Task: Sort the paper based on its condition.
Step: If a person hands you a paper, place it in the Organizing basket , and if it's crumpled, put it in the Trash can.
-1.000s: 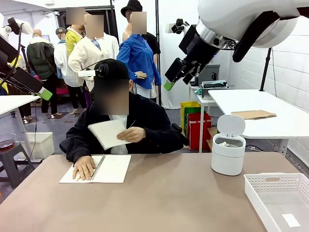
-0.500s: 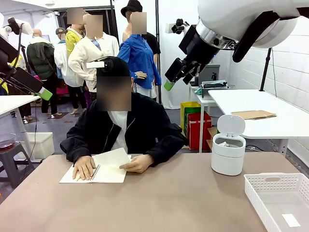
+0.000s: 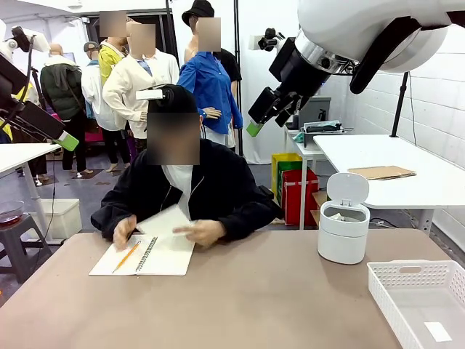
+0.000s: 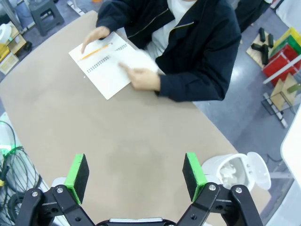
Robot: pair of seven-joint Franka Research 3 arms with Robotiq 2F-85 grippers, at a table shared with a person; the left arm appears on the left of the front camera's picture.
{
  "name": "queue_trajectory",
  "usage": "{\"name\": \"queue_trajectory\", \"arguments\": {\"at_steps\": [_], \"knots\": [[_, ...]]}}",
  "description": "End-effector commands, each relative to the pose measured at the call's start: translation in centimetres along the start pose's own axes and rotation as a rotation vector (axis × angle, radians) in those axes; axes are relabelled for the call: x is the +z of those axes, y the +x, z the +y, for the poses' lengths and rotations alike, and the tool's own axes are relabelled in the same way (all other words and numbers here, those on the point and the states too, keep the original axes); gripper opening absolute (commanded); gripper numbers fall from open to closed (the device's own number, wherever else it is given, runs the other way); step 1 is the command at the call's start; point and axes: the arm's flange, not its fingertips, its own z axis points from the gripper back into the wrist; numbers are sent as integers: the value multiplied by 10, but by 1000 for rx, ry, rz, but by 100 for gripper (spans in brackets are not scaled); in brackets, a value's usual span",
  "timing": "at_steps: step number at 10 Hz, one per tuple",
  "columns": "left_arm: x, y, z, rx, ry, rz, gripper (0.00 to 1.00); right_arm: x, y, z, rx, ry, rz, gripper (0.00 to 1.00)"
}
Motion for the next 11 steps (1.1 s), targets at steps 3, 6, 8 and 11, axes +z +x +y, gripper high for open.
{"name": "queue_trajectory", "arguments": {"at_steps": [3, 6, 8, 11], "knots": [[0, 0, 1, 2, -1, 0, 100, 0, 0, 0, -6, 8, -2, 100], [0, 0, 1, 2, -1, 0, 100, 0, 0, 0, -6, 8, -2, 100], [0, 0, 1, 2, -1, 0, 100, 0, 0, 0, -6, 8, -2, 100], [0, 0, 1, 2, -1, 0, 100, 0, 0, 0, -6, 8, -2, 100]]}}
